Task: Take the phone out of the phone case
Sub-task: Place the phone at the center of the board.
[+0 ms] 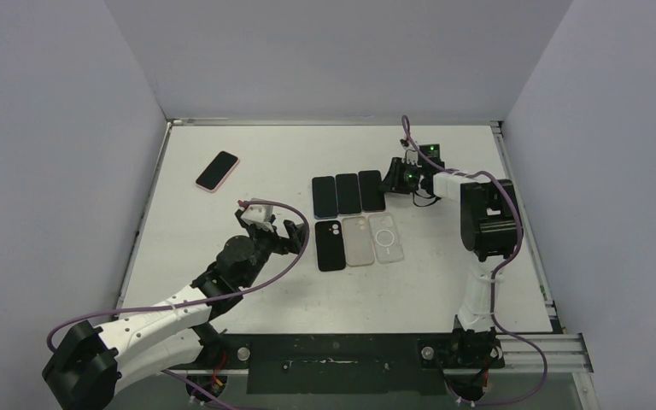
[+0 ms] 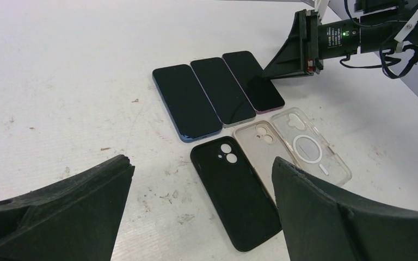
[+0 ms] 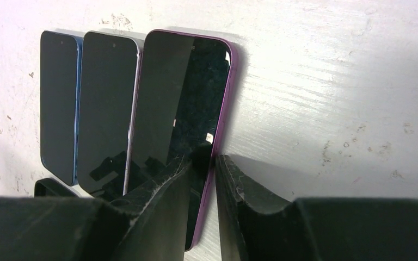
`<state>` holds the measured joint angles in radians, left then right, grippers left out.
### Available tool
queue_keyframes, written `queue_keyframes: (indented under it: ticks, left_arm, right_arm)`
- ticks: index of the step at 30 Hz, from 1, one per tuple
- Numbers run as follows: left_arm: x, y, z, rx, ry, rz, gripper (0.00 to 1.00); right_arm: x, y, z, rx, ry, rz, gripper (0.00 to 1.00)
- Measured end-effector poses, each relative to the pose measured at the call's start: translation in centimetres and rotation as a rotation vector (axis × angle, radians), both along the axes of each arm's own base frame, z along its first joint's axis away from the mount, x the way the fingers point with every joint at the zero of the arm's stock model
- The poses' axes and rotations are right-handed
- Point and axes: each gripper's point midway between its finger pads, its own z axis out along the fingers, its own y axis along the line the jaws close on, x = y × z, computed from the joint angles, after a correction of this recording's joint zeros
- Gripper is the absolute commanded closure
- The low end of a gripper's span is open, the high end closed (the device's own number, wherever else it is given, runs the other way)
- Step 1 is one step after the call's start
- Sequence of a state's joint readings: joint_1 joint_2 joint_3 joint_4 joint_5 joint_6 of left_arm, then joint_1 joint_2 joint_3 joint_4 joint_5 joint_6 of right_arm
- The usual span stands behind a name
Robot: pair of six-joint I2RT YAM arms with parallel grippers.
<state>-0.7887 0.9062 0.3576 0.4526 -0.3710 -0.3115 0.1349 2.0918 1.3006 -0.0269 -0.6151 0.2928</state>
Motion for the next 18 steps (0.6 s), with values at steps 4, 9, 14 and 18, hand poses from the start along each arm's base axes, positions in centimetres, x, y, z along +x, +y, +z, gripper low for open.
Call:
queue_keyframes:
  ticks: [4,9,14,18]
  left_arm:
    - [0.1,0.1,-0.1,0.002,0.002,0.002,0.03]
    - [0.3,0.2,-0.6,0.015,0.014,0.013,0.03]
    - [1.4,0.9,-2.2,0.051,0.058,0.05,0.03]
    - [3.6,1.6,-3.0,0.059,0.118,0.106,0.03]
  right_arm:
    - [0.0,0.0,0.0,0.003,-0.007,-0.001,0.69]
    - [-0.3,-0.2,0.4,0.012,-0.021,-0.011,0.48]
    - [-2.2,-1.1,2.1,-0.003,-0.041,-0.032,0.22]
    - [-4.3,-2.0,5.2,-0.017,-0.116,-0.045,0.07]
